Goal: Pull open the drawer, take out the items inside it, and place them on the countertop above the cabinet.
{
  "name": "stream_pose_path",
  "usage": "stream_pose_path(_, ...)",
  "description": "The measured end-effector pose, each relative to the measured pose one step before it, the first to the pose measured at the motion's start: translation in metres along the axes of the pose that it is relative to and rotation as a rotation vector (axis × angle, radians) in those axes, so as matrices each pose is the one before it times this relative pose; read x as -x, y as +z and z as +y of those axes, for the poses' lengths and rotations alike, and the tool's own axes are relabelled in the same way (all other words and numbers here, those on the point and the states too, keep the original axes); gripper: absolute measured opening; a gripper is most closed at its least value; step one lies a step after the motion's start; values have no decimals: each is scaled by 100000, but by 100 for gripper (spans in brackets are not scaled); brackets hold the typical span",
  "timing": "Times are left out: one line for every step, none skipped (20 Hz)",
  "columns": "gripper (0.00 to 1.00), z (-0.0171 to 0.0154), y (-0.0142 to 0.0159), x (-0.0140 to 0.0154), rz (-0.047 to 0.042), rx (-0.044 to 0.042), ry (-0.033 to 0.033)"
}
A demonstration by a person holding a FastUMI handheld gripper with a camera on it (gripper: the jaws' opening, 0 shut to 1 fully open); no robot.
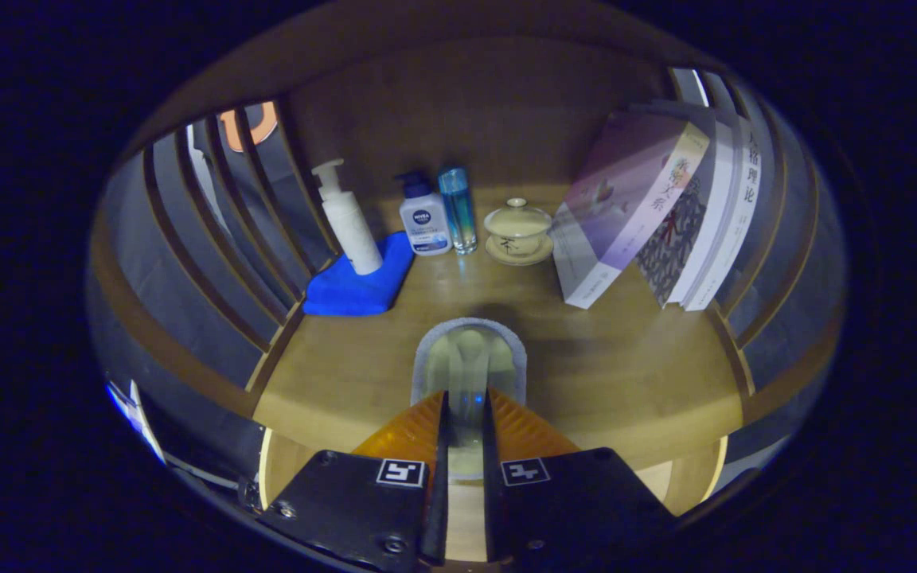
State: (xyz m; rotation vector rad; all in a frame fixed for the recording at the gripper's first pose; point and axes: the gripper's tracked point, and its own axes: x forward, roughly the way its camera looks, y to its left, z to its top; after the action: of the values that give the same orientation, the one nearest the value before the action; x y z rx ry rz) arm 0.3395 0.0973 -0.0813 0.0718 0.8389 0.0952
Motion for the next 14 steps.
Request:
stream_pose_path(22,256,244,-493,-1039,-540,936)
stream_pose_path(22,-248,122,-331,-516,-669,-581)
stream_pose_path(22,-266,19,-466,-792,-559,-470)
stream_pose_path(23,-295,-125,-481,-547,215,-1178)
stream_pose_path(25,-278,63,-142,-1175,168,-421)
stream_pose_path(33,408,268,-107,-1665,-539,1860)
stream_pose_path(41,528,119,232,-1994,-641,2461)
stream_pose_path(50,195,467,414,-2745,28,650)
stream_pose_path(58,-128,574,724,-3665,1045,-454)
stream_pose_path(66,-185,874,721,-4656,1441,-807)
stream_pose_path(74,-12,716,867,-4625,1211,-372)
stream_pose_path(76,105,558,1164,-4142,299,209)
stream_pose_path(76,342,451,1185,-4220,-208,858)
stream_pose_path(76,244,580,1361,-3803,361,629)
